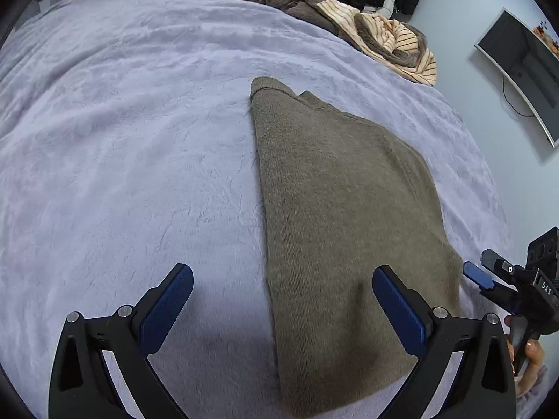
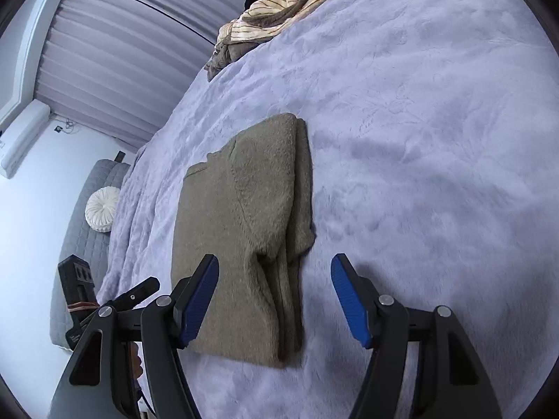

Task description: Fold small clothes

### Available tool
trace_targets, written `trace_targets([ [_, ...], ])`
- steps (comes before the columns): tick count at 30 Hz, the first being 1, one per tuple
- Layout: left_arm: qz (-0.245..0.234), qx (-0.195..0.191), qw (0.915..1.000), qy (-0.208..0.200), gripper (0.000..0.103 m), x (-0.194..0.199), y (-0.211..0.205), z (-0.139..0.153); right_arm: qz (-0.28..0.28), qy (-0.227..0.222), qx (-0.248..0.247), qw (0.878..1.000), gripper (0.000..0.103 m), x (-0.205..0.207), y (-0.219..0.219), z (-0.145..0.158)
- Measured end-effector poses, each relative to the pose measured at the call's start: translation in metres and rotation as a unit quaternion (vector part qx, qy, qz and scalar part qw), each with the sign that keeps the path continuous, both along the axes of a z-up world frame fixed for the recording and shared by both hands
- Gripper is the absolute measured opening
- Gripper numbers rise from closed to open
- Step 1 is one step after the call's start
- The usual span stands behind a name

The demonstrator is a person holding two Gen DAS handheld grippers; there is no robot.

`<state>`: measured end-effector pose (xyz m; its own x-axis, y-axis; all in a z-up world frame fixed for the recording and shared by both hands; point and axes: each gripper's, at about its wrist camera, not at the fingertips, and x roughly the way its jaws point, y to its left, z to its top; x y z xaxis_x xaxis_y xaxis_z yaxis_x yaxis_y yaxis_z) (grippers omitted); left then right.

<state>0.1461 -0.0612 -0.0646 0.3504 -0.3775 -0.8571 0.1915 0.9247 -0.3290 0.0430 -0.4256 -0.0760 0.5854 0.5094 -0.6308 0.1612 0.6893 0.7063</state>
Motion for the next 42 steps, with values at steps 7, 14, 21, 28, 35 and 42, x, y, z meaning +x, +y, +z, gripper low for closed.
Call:
trace_targets([
  [7, -0.045, -0.053, 0.9967, 0.04, 0.103, 0.047, -0.021, -0.027, 0.022, 0.037, 0.043, 0.998, 0.07, 0.054, -0.011, -0.031],
  [14, -0.093, -0.09, 0.9898, 0.06, 0.103, 0.066, -0.045, -0.047, 0.115, 0.055, 0.05, 0.991, 0.07, 0.101, 0.011, -0.045],
  [21, -0.099, -0.09, 0.9898, 0.05, 0.073, 0.062, -0.051, -0.04, 0.14, 0.044, 0.078, 0.986, 0.053, 0.117, 0.048, -0.051],
  [28, -0.097, -0.132, 0.9855, 0.044, 0.051, 0.045, -0.025, 0.002, 0.105, 0.005, 0.178, 0.978, 0.033, 0.089, 0.053, -0.016],
  [35, -0.101, -0.136, 0.9852, 0.03, 0.051, -0.001, 0.009, 0.057, 0.115, -0.014, 0.217, 0.969, 0.033, 0.054, 0.081, 0.035],
  [42, -0.089, -0.127, 0.9868, 0.046, 0.051, -0.053, 0.06, 0.075, 0.139, -0.004, 0.245, 0.96, 0.033, 0.013, 0.12, 0.048],
])
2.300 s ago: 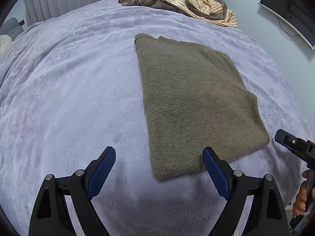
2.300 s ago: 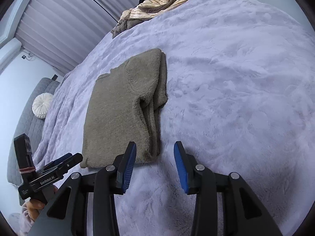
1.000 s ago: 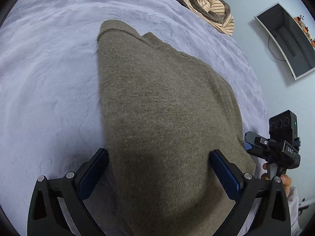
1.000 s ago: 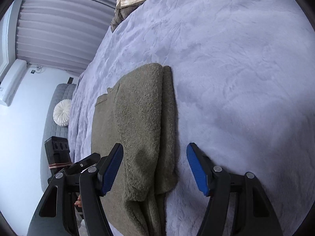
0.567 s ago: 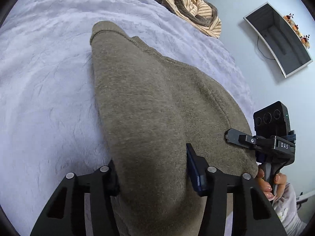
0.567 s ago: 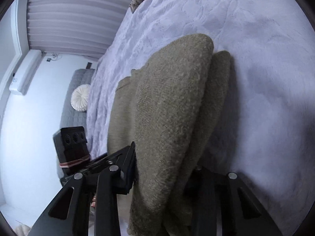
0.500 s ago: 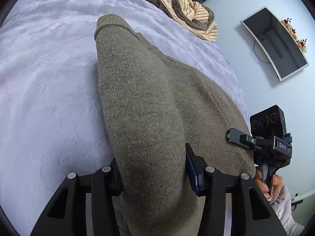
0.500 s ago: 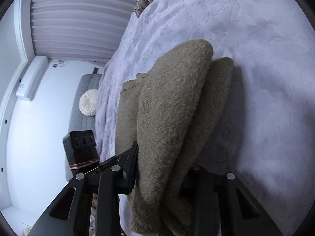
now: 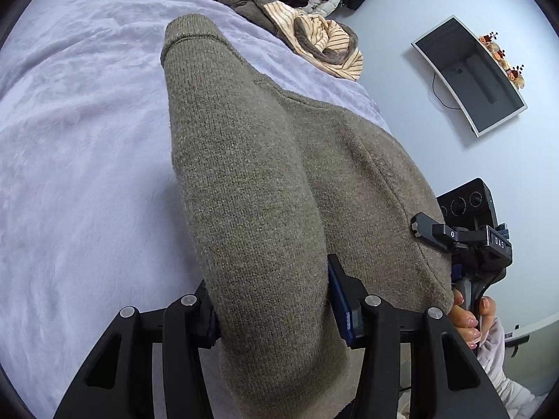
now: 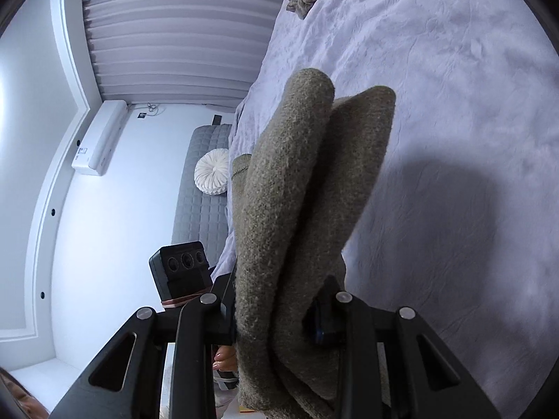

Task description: Fold small clothes

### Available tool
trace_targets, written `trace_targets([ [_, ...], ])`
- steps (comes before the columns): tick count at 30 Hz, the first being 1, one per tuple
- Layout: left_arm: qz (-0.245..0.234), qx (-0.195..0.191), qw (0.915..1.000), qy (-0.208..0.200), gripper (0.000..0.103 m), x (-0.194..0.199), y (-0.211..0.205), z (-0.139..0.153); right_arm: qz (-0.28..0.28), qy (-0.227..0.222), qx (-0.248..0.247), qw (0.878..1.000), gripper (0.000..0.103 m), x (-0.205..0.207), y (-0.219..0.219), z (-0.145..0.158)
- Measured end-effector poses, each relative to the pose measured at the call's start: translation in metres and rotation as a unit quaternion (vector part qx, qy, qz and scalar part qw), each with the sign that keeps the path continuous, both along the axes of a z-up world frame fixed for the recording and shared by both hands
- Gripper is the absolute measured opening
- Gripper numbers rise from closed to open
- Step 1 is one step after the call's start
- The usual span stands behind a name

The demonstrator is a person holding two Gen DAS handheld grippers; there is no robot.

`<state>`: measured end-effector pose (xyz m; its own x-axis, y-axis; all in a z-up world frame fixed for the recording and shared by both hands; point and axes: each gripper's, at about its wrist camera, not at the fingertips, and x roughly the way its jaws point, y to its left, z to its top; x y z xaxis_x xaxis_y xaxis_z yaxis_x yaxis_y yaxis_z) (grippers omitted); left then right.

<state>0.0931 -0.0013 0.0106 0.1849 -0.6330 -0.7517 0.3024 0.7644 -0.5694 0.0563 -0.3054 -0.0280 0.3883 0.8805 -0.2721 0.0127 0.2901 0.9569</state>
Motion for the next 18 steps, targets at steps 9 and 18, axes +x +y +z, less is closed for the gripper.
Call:
trace_targets([
  [9, 0.06, 0.112, 0.9916, 0.022, 0.054, -0.053, 0.056, -0.078, 0.014, 0.047, -0.082, 0.995, 0.035, -0.026, 0.058, -0.072],
  [18, 0.139, 0.131, 0.9779, -0.086, 0.061, -0.081, 0.084, -0.058, -0.026, 0.039, -0.068, 0.997, 0.058, -0.011, 0.044, -0.087],
])
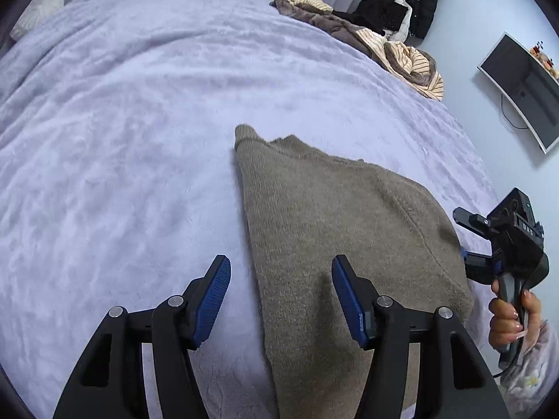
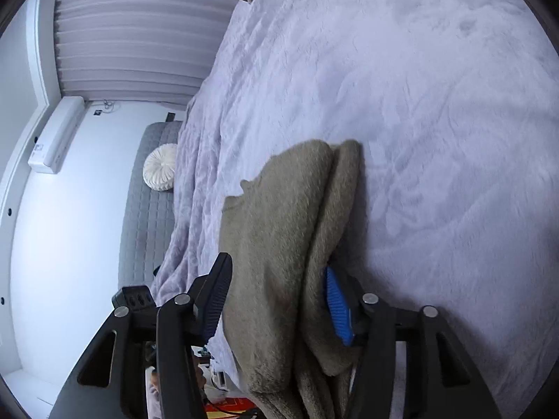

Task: Fold small clothes
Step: 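Lay the sweater edge back down and open the right gripper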

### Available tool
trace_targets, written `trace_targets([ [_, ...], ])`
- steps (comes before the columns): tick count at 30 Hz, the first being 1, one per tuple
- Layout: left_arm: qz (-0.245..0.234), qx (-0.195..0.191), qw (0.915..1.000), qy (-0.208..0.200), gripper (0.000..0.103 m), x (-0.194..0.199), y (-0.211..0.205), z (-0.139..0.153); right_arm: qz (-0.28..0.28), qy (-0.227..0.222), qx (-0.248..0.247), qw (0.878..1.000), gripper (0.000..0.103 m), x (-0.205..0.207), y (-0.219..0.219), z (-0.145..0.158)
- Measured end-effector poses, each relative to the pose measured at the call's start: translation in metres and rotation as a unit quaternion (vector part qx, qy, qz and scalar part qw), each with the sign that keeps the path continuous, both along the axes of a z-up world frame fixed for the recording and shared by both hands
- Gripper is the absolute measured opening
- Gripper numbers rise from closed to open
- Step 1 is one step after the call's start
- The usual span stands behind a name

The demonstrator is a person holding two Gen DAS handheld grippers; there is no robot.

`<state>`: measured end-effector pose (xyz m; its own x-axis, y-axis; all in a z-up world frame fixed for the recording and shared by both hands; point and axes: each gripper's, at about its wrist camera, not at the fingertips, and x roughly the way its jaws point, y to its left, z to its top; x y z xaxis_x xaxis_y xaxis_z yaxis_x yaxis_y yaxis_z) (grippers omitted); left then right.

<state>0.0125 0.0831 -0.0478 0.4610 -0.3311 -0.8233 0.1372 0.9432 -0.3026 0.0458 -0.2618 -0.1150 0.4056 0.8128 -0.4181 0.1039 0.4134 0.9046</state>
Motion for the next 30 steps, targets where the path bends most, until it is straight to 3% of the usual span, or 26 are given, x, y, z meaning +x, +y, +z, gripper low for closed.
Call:
trace_targets([
  [2, -0.001, -0.001, 1.0, -0.007, 0.061, -0.003, 0.003, 0.006, 0.001, 0.029, -0.001, 1.0, 0.048, 0.014, 0.007, -0.013],
  [3, -0.005, -0.002, 0.9999, -0.012, 0.061, -0.007, 0.001, 0.009, 0.005, 0.032, -0.028, 0.999, 0.026, 0.014, 0.009, -0.012],
  [5, -0.015, 0.006, 0.9995, -0.028, 0.065, -0.01, -0.007, 0.012, 0.031, -0.026, -0.083, 0.996, 0.025, 0.014, 0.023, 0.017],
  [6, -0.018, 0.013, 0.9992, -0.033, 0.075, -0.011, -0.012, 0.012, 0.041, -0.053, -0.109, 0.992, 0.023, 0.013, 0.028, 0.032],
  [8, -0.023, 0.022, 0.9991, -0.027, 0.076, -0.014, -0.026, 0.0, 0.053, -0.084, -0.178, 0.979, 0.02, 0.013, 0.036, 0.052],
  [11, -0.026, 0.058, 0.9979, -0.011, 0.079, -0.012, -0.047, -0.027, 0.075, -0.075, -0.34, 0.935, 0.019, 0.022, 0.044, 0.036],
  [12, -0.025, 0.059, 0.9978, -0.012, 0.08, -0.014, -0.049, -0.029, 0.078, -0.056, -0.338, 0.936, 0.02, 0.024, 0.039, 0.021],
  [14, -0.022, 0.053, 0.9983, -0.01, 0.08, -0.017, -0.046, -0.026, 0.036, -0.03, -0.265, 0.963, 0.021, 0.018, 0.017, 0.009],
  [16, -0.027, 0.051, 0.9983, -0.006, 0.08, -0.019, -0.038, -0.021, 0.01, -0.016, -0.233, 0.972, 0.024, 0.012, 0.004, 0.01],
  [20, -0.01, 0.073, 0.997, -0.022, 0.08, -0.021, -0.022, -0.004, -0.002, -0.025, -0.253, 0.967, 0.024, -0.004, 0.0, 0.031],
  [25, 0.001, 0.059, 0.9978, -0.029, 0.08, -0.023, -0.021, 0.012, 0.027, -0.088, -0.246, 0.965, 0.026, -0.034, 0.023, 0.072],
  [30, -0.015, 0.058, 0.998, -0.02, 0.08, -0.041, -0.042, 0.0, 0.068, -0.13, -0.272, 0.951, 0.026, -0.064, 0.059, 0.092],
])
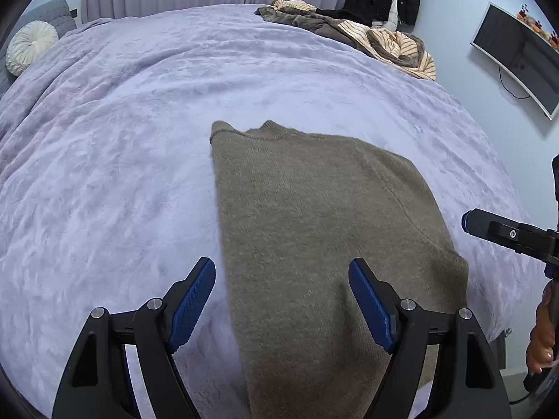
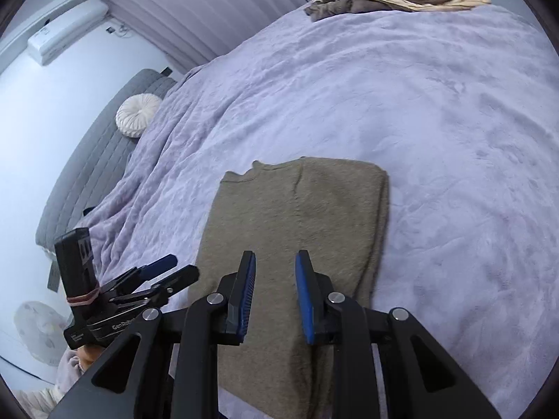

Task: Fold small clothes
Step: 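Lay the sweater edge back down and open the right gripper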

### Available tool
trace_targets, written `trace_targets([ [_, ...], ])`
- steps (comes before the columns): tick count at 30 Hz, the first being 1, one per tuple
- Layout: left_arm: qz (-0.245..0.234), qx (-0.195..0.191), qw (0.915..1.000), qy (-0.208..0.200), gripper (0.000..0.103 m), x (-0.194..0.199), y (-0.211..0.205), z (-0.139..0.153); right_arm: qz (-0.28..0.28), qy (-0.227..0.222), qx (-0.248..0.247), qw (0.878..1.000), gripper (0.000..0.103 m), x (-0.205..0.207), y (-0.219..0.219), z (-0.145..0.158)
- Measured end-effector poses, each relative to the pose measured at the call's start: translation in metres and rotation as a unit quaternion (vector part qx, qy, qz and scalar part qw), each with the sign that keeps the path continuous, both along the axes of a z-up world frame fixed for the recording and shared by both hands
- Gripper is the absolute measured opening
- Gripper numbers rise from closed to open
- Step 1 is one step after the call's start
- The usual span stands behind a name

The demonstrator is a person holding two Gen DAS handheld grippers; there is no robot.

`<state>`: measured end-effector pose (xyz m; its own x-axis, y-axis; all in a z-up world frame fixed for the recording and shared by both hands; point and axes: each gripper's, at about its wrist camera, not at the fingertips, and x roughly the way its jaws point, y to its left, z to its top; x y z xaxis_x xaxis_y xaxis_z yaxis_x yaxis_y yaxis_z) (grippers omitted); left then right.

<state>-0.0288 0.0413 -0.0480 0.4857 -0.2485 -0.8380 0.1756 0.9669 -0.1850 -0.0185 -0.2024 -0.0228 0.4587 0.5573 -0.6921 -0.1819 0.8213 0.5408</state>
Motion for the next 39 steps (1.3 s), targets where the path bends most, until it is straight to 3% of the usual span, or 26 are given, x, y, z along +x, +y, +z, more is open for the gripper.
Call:
trace_targets([
  [2, -0.002, 0.0, 0.9998, 0.018, 0.08, -0.008, -0.006, -0.015, 0.009, 0.002, -0.028, 1.0, 0.026, -0.012, 0.008, -0.009],
  [5, 0.001, 0.017, 0.9998, 0.006, 0.085, -0.02, -0.01, -0.027, 0.0, 0.026, -0.068, 0.997, 0.023, -0.022, 0.006, -0.037],
  [7, 0.005, -0.003, 0.9995, 0.032, 0.085, -0.022, -0.008, -0.036, -0.011, 0.033, -0.081, 0.996, 0.011, -0.027, -0.001, -0.051],
  [10, 0.031, -0.039, 0.9971, 0.057, 0.085, -0.026, -0.001, -0.047, -0.031, 0.032, -0.065, 0.997, 0.004, -0.028, -0.009, -0.066],
  [24, 0.036, -0.016, 0.9982, 0.046, 0.085, -0.041, -0.002, -0.043, -0.06, 0.024, -0.063, 0.996, 0.004, -0.062, -0.02, -0.063],
  [26, 0.037, -0.01, 0.9982, 0.045, 0.085, -0.042, -0.002, -0.042, -0.067, 0.034, -0.072, 0.995, 0.01, -0.066, -0.022, -0.064],
  [27, 0.037, -0.007, 0.9983, 0.044, 0.085, -0.043, -0.002, -0.041, -0.076, 0.041, -0.081, 0.993, 0.025, -0.069, -0.024, -0.065],
  [28, 0.037, -0.005, 0.9984, 0.044, 0.085, -0.044, -0.002, -0.04, -0.083, 0.048, -0.08, 0.992, 0.031, -0.072, -0.029, -0.067],
  [32, 0.035, 0.006, 0.9985, 0.04, 0.085, -0.05, -0.001, -0.037, -0.095, 0.059, -0.039, 0.993, 0.031, -0.083, -0.043, -0.069],
  [36, 0.039, 0.014, 0.9984, 0.037, 0.085, -0.053, -0.003, -0.033, -0.105, 0.059, -0.045, 0.992, 0.031, -0.088, -0.048, -0.06],
  [39, 0.046, 0.023, 0.9982, 0.029, 0.085, -0.054, -0.002, -0.024, -0.112, 0.059, -0.056, 0.99, 0.039, -0.089, -0.051, -0.051],
])
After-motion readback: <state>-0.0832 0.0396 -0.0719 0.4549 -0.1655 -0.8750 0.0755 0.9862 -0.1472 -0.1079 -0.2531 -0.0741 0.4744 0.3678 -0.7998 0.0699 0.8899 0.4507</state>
